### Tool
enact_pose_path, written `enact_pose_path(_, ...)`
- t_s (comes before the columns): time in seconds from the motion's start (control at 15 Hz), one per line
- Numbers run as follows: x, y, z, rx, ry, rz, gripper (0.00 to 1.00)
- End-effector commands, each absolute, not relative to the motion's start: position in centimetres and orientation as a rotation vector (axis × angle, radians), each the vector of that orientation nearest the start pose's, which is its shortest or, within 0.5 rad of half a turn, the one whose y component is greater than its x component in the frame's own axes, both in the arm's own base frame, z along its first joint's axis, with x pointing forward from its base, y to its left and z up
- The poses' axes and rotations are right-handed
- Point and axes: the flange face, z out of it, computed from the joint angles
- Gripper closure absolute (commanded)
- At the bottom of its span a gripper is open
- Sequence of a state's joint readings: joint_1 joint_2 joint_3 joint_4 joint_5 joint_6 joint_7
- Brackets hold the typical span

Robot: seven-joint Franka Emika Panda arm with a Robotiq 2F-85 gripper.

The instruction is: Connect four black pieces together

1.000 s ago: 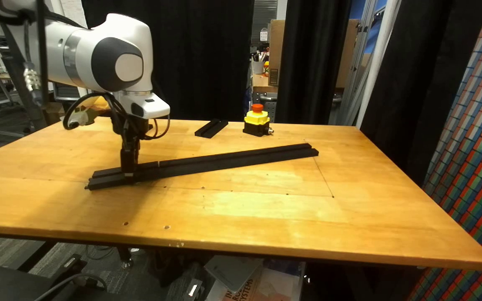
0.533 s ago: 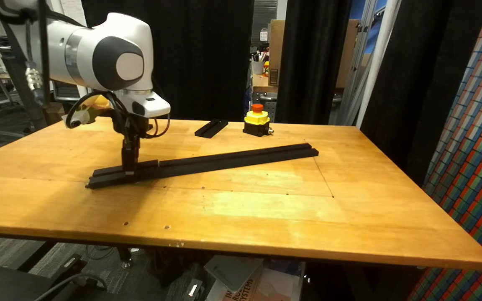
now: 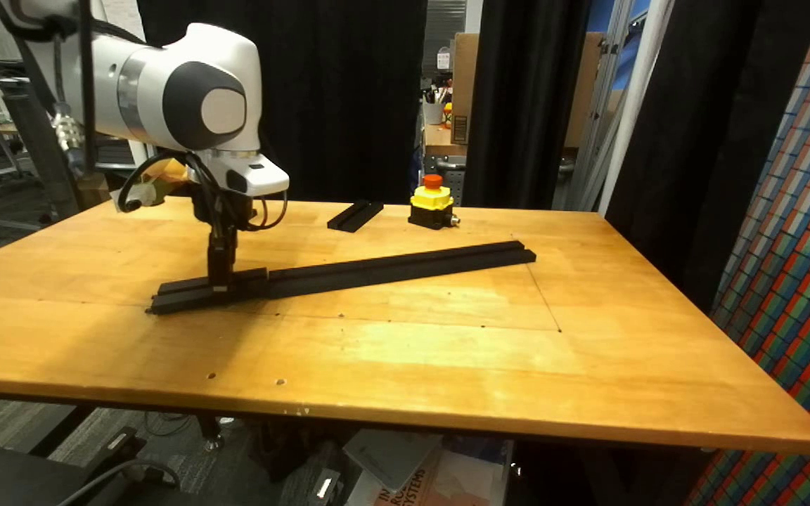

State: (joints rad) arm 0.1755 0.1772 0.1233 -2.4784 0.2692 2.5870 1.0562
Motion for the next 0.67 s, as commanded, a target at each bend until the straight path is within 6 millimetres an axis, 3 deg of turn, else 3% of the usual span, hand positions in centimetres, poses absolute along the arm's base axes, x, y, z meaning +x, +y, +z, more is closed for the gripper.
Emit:
enact_pose_path(0.0, 45.63, 13.24, 21.95, -2.678, 1.461, 0.256, 0.55)
enact_pose_path(0.6, 45.29, 13.07, 22.20, -2.666, 1.491, 0.254, 0.55)
